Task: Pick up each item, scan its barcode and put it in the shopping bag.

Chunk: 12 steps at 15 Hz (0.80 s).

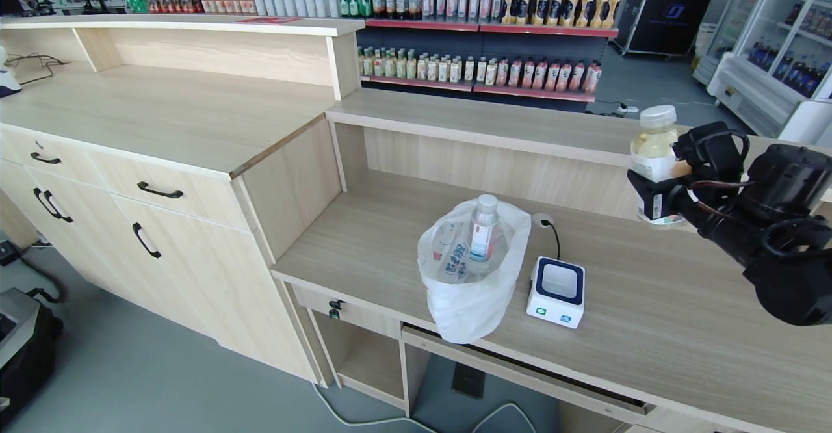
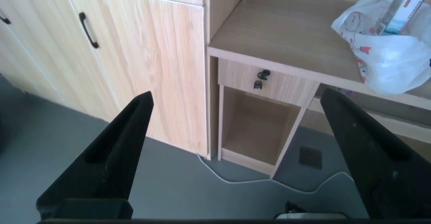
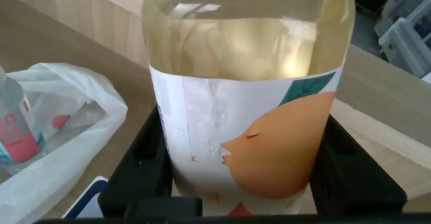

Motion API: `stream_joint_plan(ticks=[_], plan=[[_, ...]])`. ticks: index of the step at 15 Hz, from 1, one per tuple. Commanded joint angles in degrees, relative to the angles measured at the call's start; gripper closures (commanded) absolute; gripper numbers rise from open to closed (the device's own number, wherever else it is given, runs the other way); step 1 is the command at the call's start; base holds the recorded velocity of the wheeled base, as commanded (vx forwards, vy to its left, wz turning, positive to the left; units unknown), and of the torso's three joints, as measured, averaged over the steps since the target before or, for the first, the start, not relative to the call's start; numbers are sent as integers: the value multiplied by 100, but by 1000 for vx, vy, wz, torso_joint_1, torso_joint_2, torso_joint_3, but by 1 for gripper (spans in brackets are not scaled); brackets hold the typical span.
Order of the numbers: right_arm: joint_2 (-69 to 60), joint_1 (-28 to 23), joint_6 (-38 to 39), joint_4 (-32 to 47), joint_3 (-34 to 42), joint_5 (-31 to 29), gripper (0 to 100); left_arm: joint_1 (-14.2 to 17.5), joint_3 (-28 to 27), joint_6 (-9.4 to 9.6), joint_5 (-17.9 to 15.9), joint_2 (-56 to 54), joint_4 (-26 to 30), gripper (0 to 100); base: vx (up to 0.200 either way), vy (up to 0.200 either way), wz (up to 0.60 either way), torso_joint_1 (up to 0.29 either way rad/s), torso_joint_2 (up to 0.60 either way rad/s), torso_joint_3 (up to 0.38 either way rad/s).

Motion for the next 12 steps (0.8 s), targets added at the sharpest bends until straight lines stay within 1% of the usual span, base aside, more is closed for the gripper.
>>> stream_joint_plan(ticks=[1,2,4,5,6,7,8,11,12], plan=[[11,328,12,-233,203,120,100,0,0,-2,0,-2,-1,0,0,0,0,0,0,0],[47,468,3,-444,274,305,100,0,0,-2,0,-2,-1,0,0,0,600,-2,7,2],[134,758,-14,-690,344,393,100,0,0,-2,0,-2,-1,0,0,0,600,-2,5,2],[152,846,56,-742,335,700,100,0,0,-2,0,-2,-1,0,0,0,600,2,2,2],[231,864,56,-725,353,1254,100,0,0,-2,0,-2,-1,0,0,0,0,0,0,0],[337,890,47,-786,406,1562,100,0,0,-2,0,-2,-1,0,0,0,0,0,0,0],[477,987,47,-839,432,1676,100,0,0,-2,0,-2,-1,0,0,0,0,0,0,0],[1066,1022,82,-865,450,1781,100,0,0,-2,0,-2,-1,0,0,0,0,0,0,0],[1233,1013,188,-874,450,2071,100,0,0,-2,0,-2,-1,0,0,0,0,0,0,0]])
